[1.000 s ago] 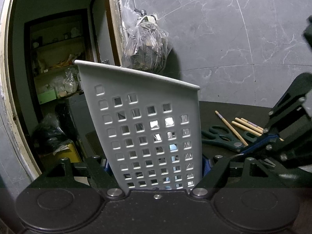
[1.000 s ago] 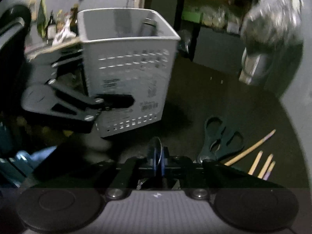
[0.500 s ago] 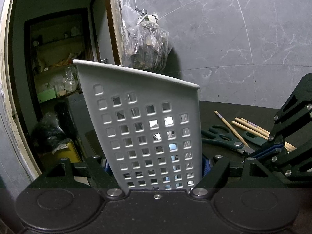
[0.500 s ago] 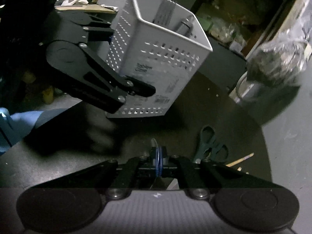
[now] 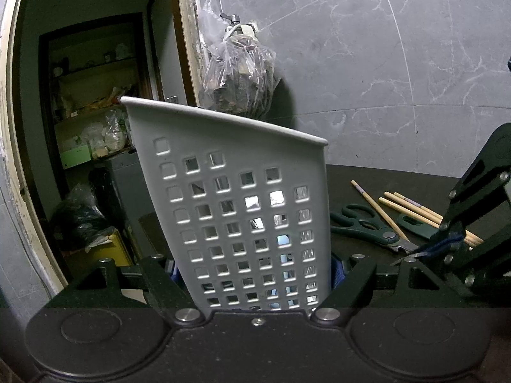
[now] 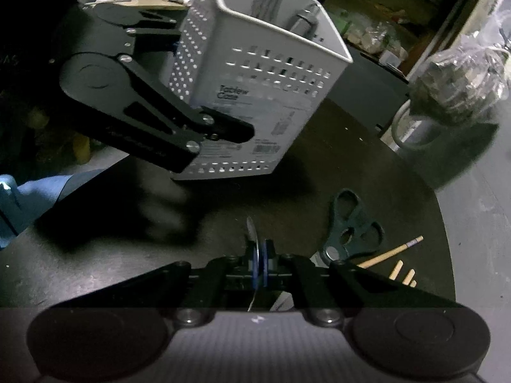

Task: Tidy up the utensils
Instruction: 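Lift the metal spoon with the right tool and carry it over the caddy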

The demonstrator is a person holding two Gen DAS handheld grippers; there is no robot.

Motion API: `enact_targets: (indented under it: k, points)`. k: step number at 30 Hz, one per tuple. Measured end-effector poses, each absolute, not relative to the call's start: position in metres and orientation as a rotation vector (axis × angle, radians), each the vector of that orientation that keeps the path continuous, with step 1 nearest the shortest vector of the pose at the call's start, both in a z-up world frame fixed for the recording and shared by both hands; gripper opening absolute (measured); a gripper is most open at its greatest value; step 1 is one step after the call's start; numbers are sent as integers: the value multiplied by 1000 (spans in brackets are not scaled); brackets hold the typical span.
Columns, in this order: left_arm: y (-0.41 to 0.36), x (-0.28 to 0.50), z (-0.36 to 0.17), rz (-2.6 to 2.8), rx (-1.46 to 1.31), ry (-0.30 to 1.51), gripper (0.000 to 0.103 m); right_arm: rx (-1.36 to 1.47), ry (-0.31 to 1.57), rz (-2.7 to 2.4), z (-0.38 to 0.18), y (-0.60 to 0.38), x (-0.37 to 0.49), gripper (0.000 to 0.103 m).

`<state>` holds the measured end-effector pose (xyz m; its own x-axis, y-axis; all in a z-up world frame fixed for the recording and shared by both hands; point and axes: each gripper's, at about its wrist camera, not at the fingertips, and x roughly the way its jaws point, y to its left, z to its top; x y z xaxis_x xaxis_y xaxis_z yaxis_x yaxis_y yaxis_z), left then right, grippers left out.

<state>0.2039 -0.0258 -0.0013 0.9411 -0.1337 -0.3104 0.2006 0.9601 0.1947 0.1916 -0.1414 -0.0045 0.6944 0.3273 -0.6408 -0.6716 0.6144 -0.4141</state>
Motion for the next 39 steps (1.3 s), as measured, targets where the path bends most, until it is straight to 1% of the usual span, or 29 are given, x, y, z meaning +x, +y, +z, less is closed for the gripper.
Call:
enact_targets:
  k: [4,7,17,21,32,39]
  points:
    - [-26,204,-1,-172,226,300,80,-586,519,596,7,-156,191,4]
    - [-26,204,-1,-172,227,300,80,-476,458,589,23,-172,188,4]
    - [-26,205,-3,-169,230,300,80,-184,86,564,84,-202,172,4]
    - [-26,204,-3,-169,230,300,80,-89,-35,555,109,-204,184,4]
    - [-26,204,-3,-170,230,300,80,147,-210,630,145,-184,220,4]
    - [-26,204,-3,-170,230,300,80,201,-249,677,134,-160,249,4]
